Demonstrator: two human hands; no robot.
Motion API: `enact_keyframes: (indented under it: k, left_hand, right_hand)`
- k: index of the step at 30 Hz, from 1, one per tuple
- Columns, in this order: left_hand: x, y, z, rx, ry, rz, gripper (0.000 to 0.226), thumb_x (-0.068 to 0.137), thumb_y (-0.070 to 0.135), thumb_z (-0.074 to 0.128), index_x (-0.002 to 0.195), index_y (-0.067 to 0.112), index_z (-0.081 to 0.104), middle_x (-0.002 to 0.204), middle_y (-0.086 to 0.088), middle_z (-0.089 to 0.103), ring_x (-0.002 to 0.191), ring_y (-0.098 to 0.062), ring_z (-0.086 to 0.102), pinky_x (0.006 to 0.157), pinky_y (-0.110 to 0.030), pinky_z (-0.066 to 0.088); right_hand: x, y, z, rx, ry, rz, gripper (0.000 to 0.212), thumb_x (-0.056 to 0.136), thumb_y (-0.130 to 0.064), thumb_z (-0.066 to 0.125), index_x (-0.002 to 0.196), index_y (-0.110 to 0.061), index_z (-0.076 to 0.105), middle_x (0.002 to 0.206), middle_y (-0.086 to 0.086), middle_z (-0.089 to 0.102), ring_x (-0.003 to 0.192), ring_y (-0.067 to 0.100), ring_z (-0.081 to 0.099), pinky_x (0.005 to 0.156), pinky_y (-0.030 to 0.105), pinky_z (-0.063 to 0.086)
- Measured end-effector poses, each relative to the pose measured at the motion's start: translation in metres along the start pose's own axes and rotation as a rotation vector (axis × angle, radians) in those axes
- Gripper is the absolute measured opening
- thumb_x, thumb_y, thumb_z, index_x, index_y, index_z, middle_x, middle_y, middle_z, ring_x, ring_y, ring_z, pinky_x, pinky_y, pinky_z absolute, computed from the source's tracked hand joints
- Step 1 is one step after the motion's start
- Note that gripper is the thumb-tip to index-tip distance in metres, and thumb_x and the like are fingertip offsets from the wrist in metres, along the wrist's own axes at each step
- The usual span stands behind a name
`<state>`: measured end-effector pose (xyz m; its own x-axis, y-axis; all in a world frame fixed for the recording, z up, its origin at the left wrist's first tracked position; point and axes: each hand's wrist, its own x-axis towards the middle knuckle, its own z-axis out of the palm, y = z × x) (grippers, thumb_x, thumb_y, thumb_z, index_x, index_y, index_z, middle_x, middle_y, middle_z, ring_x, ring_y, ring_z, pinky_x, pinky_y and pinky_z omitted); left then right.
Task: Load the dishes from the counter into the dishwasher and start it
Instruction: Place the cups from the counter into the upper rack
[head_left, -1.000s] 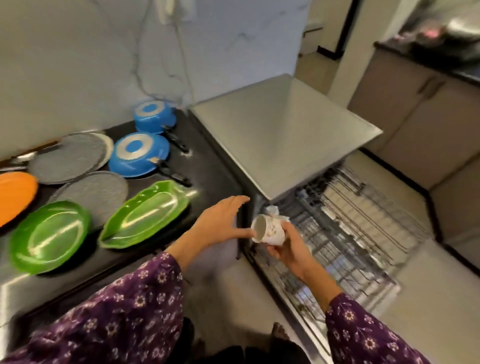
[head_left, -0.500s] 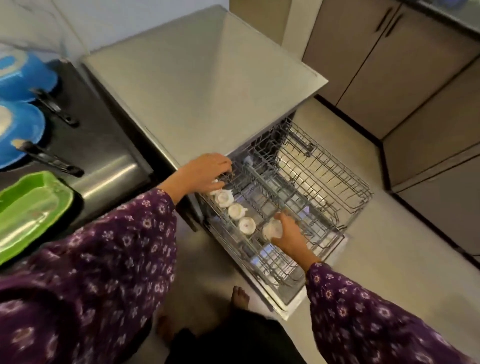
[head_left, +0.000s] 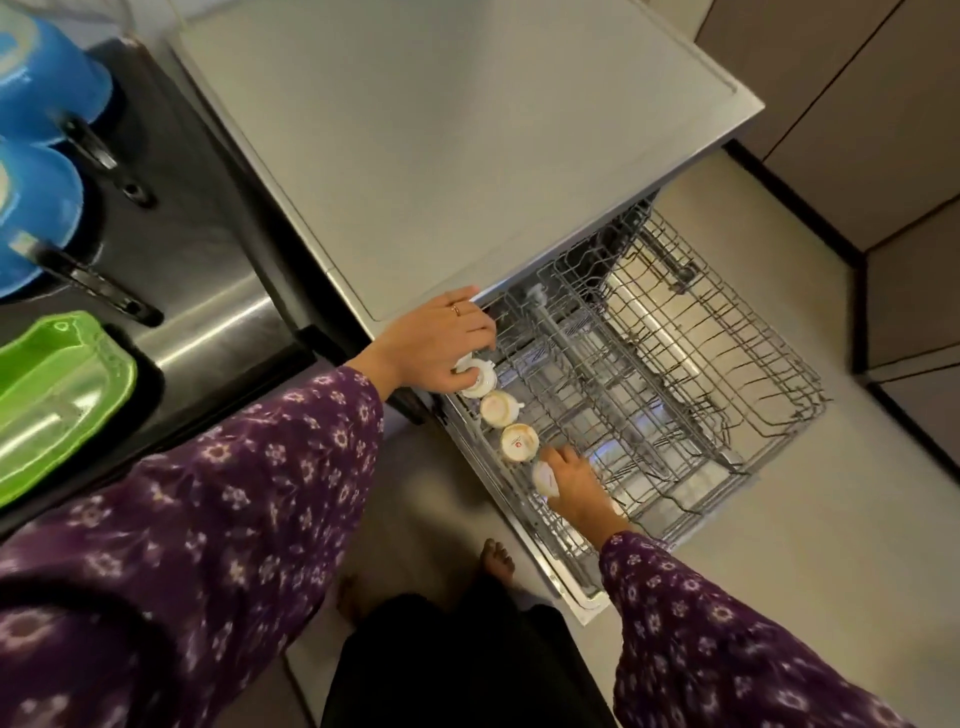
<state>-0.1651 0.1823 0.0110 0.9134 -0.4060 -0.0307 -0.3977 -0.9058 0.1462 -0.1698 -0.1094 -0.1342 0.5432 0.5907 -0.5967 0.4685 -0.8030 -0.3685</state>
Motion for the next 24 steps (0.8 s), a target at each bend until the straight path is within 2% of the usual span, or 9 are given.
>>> enact_keyframes:
  k: [5, 9, 12, 15, 18, 21, 24]
  left_hand:
    - [0.002, -0.001, 0.003, -0.077, 0.041, -0.003, 0.023, 0.081, 0.037, 0.054, 0.095, 0.022, 0.064, 0.102, 0.008, 0.063, 0.1, -0.013, 0.056, 0.118, -0.037, 0.014]
    - [0.001, -0.004, 0.006, -0.093, 0.053, 0.0, 0.023, 0.081, 0.038, 0.053, 0.096, 0.023, 0.063, 0.101, 0.008, 0.063, 0.098, -0.012, 0.056, 0.118, -0.037, 0.014]
    - [0.001, -0.005, 0.007, -0.104, 0.064, 0.007, 0.025, 0.082, 0.038, 0.05, 0.095, 0.022, 0.064, 0.1, 0.007, 0.064, 0.097, -0.013, 0.057, 0.118, -0.036, 0.014]
    - [0.001, -0.007, 0.009, -0.114, 0.072, 0.014, 0.026, 0.082, 0.039, 0.048, 0.095, 0.022, 0.064, 0.1, 0.008, 0.064, 0.097, -0.013, 0.057, 0.118, -0.034, 0.011]
    - [0.001, -0.007, 0.01, -0.105, 0.064, 0.026, 0.026, 0.082, 0.04, 0.047, 0.094, 0.024, 0.063, 0.098, 0.009, 0.063, 0.097, -0.013, 0.056, 0.119, -0.035, 0.012]
    - [0.001, -0.006, 0.008, -0.122, 0.061, 0.027, 0.024, 0.082, 0.039, 0.045, 0.092, 0.025, 0.062, 0.097, 0.01, 0.063, 0.096, -0.012, 0.057, 0.119, -0.037, 0.013]
    - [-0.001, -0.006, -0.001, -0.204, 0.032, 0.01, 0.027, 0.08, 0.041, 0.044, 0.091, 0.026, 0.064, 0.098, 0.011, 0.065, 0.096, -0.01, 0.058, 0.119, -0.035, 0.01]
  right_hand:
    - [0.011, 0.004, 0.01, -0.013, -0.014, -0.002, 0.072, 0.074, -0.006, 0.07, 0.137, -0.011, 0.035, 0.133, 0.01, 0.041, 0.118, 0.032, 0.044, 0.096, 0.042, 0.043]
    - [0.02, 0.004, 0.015, -0.064, -0.035, -0.015, 0.069, 0.074, -0.009, 0.071, 0.134, -0.01, 0.036, 0.131, 0.008, 0.038, 0.117, 0.031, 0.044, 0.093, 0.039, 0.046]
    - [0.022, 0.001, 0.017, -0.038, -0.021, -0.001, 0.069, 0.073, -0.009, 0.074, 0.132, -0.012, 0.038, 0.128, 0.01, 0.037, 0.114, 0.029, 0.044, 0.091, 0.042, 0.048]
    - [0.023, -0.001, 0.019, -0.022, -0.035, 0.027, 0.074, 0.071, -0.006, 0.077, 0.133, -0.012, 0.036, 0.13, 0.013, 0.034, 0.117, 0.031, 0.042, 0.094, 0.043, 0.047]
    - [0.021, -0.003, 0.015, -0.038, -0.049, 0.085, 0.076, 0.073, 0.001, 0.071, 0.136, -0.007, 0.031, 0.134, 0.015, 0.03, 0.122, 0.033, 0.038, 0.098, 0.041, 0.043]
    - [0.015, -0.015, 0.006, -0.047, 0.016, 0.158, 0.063, 0.08, 0.006, 0.058, 0.136, -0.004, 0.031, 0.137, 0.016, 0.029, 0.126, 0.033, 0.036, 0.098, 0.039, 0.042]
    - [0.004, -0.037, -0.009, 0.041, 0.154, 0.147, 0.046, 0.084, 0.006, 0.05, 0.128, -0.002, 0.043, 0.13, 0.015, 0.036, 0.119, 0.033, 0.042, 0.093, 0.041, 0.046]
